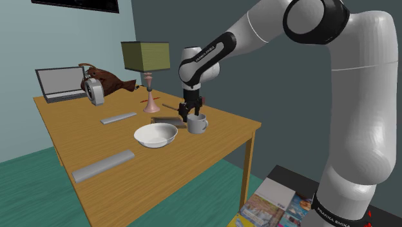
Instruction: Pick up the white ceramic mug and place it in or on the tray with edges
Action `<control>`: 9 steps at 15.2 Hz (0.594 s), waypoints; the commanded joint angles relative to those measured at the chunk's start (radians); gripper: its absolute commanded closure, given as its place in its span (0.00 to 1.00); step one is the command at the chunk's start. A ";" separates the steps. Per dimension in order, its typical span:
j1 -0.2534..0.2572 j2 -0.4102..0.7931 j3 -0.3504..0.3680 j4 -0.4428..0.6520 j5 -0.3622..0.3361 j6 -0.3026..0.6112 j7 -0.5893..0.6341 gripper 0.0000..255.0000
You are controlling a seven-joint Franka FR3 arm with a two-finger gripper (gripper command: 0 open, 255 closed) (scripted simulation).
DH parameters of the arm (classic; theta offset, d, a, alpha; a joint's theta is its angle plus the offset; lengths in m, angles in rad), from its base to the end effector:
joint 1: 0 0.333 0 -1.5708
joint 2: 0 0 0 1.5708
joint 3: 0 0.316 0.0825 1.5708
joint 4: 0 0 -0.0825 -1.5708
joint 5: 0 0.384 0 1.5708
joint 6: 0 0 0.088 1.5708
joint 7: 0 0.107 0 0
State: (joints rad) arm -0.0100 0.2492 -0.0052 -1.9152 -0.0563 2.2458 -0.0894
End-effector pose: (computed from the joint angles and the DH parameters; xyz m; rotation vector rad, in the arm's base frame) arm 0.6187 -0.0109 0.3730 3.0839 0.1664 0.1218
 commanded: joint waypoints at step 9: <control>-0.001 0.074 -0.001 -0.008 -0.002 0.082 0.002 0.00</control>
State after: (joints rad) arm -0.0112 0.3220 -0.0062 -1.9227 -0.0585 2.3250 -0.0881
